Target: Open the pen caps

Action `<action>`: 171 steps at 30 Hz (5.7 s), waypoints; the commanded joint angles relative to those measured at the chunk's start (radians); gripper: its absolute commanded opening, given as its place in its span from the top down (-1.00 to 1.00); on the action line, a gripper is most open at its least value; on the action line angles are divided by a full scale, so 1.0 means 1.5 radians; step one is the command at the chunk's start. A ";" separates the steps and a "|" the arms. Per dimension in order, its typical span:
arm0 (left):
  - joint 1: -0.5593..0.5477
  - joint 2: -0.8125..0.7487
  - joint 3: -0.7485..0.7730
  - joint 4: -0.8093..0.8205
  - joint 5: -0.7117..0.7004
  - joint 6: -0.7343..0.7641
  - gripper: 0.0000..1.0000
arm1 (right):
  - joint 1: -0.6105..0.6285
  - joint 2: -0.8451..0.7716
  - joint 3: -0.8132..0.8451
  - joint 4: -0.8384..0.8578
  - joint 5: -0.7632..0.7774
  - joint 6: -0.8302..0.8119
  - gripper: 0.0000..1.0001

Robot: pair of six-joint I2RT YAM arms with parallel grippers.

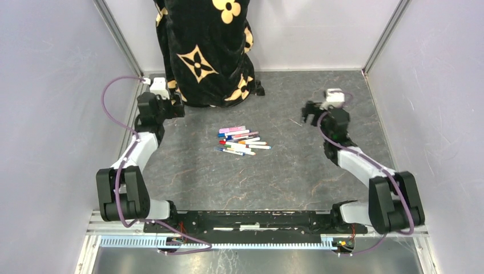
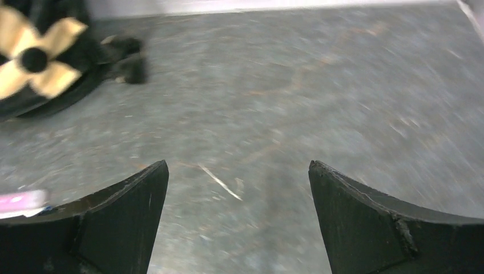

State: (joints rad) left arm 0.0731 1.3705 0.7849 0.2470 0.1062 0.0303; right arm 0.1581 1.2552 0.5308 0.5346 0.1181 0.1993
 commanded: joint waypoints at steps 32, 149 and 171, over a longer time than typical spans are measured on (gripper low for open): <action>0.038 0.041 0.263 -0.493 0.310 0.125 -1.00 | 0.324 0.615 0.658 -0.343 -0.280 -0.330 -0.27; -0.293 -0.207 0.161 -0.723 0.262 1.108 0.54 | 0.355 0.434 0.504 -0.096 -0.854 0.286 0.75; -0.313 -0.205 0.179 -0.729 0.200 1.076 0.96 | 0.374 0.461 0.565 -0.256 -0.827 0.158 1.00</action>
State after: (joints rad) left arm -0.3935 1.0382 1.0279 -0.8886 0.4568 1.6493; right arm 0.7338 1.9648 1.3647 0.2962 -1.1427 0.5781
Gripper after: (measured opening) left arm 0.264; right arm 0.273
